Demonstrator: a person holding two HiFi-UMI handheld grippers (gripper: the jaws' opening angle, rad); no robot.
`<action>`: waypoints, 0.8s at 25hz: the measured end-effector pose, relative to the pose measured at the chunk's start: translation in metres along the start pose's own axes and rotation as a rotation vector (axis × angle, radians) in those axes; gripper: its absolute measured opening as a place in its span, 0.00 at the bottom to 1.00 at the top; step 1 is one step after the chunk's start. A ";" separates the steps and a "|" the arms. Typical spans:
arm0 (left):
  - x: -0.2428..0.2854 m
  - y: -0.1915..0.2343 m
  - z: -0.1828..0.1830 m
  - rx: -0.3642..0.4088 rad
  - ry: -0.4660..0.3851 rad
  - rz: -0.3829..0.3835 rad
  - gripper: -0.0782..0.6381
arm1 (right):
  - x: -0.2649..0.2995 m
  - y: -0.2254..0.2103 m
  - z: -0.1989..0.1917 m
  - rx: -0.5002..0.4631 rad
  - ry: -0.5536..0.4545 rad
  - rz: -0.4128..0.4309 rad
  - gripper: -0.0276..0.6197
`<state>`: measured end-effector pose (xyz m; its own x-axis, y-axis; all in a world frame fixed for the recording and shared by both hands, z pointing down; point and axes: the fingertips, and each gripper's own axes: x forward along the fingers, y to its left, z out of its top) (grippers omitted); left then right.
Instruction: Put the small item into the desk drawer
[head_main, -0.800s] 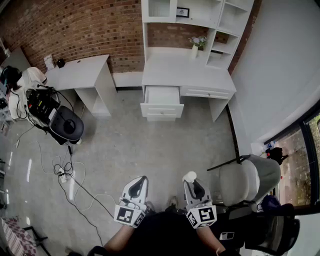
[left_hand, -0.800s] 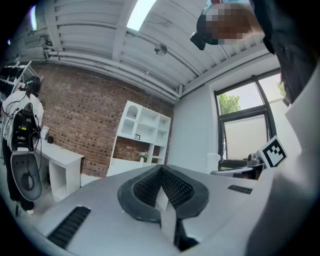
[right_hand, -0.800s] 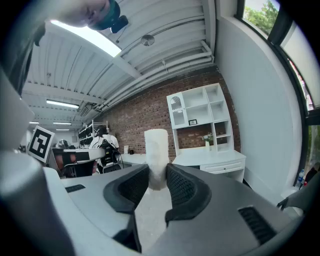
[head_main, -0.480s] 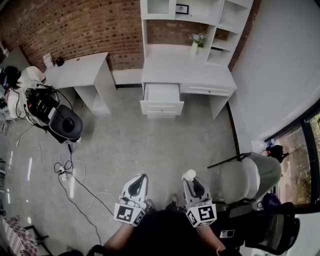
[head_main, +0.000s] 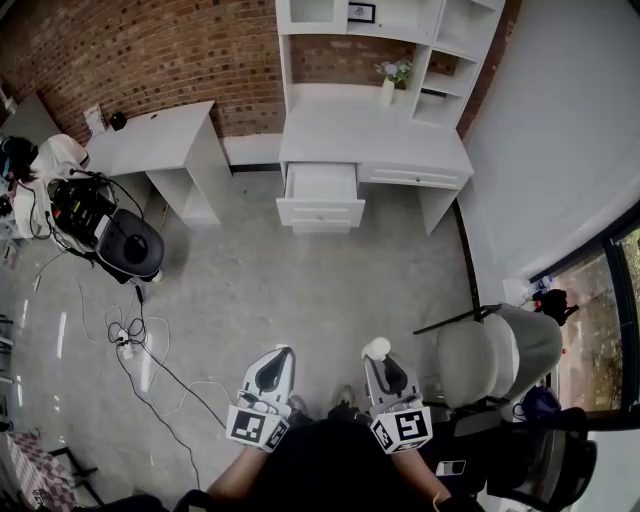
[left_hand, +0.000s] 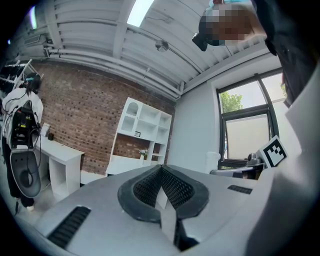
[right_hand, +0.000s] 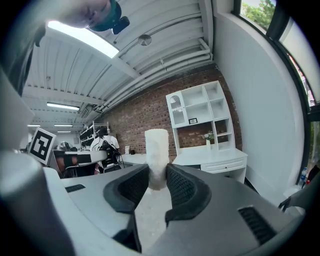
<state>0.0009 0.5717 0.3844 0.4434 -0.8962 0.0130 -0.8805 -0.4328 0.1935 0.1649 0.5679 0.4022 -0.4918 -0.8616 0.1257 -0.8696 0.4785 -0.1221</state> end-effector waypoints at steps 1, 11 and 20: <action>0.003 -0.002 0.000 -0.004 0.002 0.002 0.14 | 0.000 -0.003 0.001 -0.002 0.002 0.004 0.24; 0.042 -0.026 -0.010 0.007 0.001 0.062 0.14 | 0.009 -0.052 -0.006 0.009 0.010 0.067 0.24; 0.097 0.008 -0.018 -0.003 0.035 0.113 0.14 | 0.078 -0.090 -0.005 0.011 0.037 0.103 0.24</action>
<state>0.0404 0.4832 0.4051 0.3469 -0.9354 0.0690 -0.9247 -0.3288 0.1918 0.2048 0.4584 0.4281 -0.5799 -0.8011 0.1479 -0.8139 0.5620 -0.1473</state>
